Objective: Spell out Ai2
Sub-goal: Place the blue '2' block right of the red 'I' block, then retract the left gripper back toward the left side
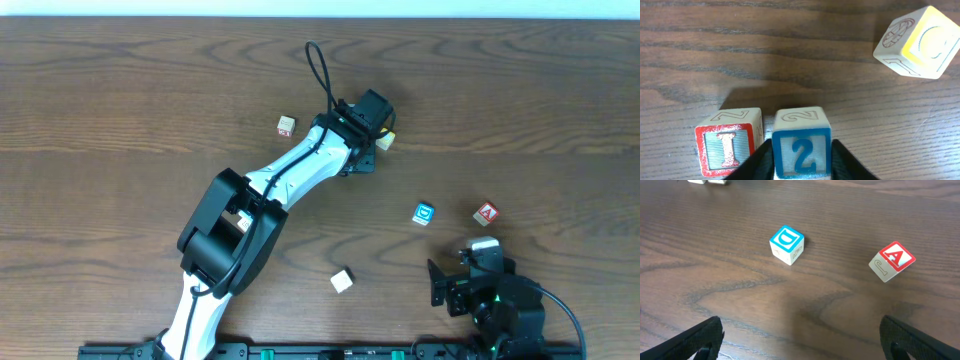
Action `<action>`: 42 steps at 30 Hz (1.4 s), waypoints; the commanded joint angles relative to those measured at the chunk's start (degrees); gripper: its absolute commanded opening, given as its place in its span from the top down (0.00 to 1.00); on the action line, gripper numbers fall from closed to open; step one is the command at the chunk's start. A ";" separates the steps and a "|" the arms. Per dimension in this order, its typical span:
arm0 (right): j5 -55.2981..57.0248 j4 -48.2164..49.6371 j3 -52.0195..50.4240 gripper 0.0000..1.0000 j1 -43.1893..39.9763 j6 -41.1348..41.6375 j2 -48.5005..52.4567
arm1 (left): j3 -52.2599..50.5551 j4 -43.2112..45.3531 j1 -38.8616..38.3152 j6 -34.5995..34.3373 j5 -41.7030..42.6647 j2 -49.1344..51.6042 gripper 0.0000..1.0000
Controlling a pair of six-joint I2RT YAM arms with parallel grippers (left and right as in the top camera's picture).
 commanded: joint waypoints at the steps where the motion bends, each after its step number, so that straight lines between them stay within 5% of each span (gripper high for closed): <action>1: -0.24 -0.31 -0.70 0.01 -0.85 -0.90 -0.37 | 1.20 -0.33 0.35 -0.59 -0.04 0.87 0.62; 14: -0.26 -0.31 -0.70 0.01 -0.85 -0.90 -0.37 | 1.20 3.15 0.46 2.69 -1.16 0.87 0.57; 20: -0.26 -0.31 -0.70 0.01 -0.85 -0.90 -0.37 | 1.95 11.28 0.68 5.55 -14.12 0.07 0.54; 23: -0.26 -0.31 -0.70 0.01 -0.85 -0.90 -0.37 | 5.57 7.56 1.57 10.01 -15.93 -1.44 0.61; 27: -0.24 -0.31 -0.70 0.01 -0.85 -0.90 -0.37 | 10.40 -2.56 3.74 9.99 -16.02 -5.88 0.94; 36: -0.24 -0.31 -0.70 0.01 -0.85 -0.90 -0.37 | 10.99 -17.77 16.35 9.99 -17.31 -27.41 0.94; 42: -0.24 -0.31 -0.70 0.01 -0.85 -0.90 -0.37 | 7.30 -23.37 26.86 13.16 -10.99 -38.64 0.94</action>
